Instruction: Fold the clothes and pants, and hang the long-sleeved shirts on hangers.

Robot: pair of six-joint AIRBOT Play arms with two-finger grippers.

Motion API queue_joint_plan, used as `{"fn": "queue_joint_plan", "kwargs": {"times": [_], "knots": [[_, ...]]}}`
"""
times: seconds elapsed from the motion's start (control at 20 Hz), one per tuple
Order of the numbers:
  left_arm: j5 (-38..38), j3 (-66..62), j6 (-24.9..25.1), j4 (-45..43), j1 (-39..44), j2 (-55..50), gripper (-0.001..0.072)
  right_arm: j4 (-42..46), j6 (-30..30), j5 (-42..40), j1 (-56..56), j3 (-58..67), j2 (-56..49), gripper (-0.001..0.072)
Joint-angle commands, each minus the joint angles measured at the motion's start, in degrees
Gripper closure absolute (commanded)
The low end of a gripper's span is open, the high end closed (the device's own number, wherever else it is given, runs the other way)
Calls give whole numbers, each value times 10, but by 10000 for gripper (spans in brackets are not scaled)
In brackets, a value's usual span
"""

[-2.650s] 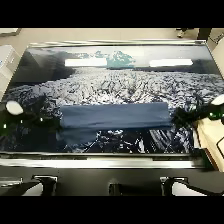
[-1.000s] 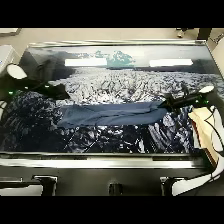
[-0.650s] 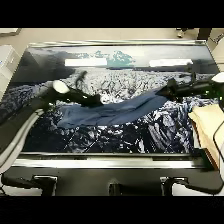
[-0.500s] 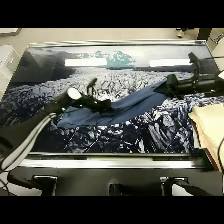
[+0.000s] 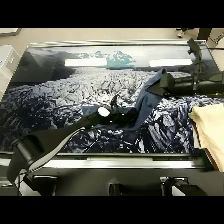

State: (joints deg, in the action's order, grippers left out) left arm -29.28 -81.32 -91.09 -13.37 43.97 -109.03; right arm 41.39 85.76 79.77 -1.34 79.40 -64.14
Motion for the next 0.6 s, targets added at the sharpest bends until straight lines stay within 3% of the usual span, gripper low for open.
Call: {"fn": "queue_joint_plan", "kwargs": {"times": [0.0, 0.1, 0.15, 0.3, 0.4, 0.55], "knots": [[-3, -39, 7, 54, 6, -32, 687, 16, 5, -37, 33, 0, -4, 673], [-89, -39, 82, 11, -46, -26, 689, 14, 7, -64, 65, 0, -33, 673], [-137, -39, 77, -58, -81, -16, 690, 12, 6, -88, 86, 0, -53, 673], [-275, -39, 1, -360, -209, 55, 689, -24, 5, -165, 155, 0, -124, 673], [-362, -39, -5, -509, -301, 120, 688, -62, 3, -211, 200, 0, -183, 673], [-442, -39, 9, -585, -434, 215, 687, -131, -5, -285, 263, 0, -283, 672]]}}
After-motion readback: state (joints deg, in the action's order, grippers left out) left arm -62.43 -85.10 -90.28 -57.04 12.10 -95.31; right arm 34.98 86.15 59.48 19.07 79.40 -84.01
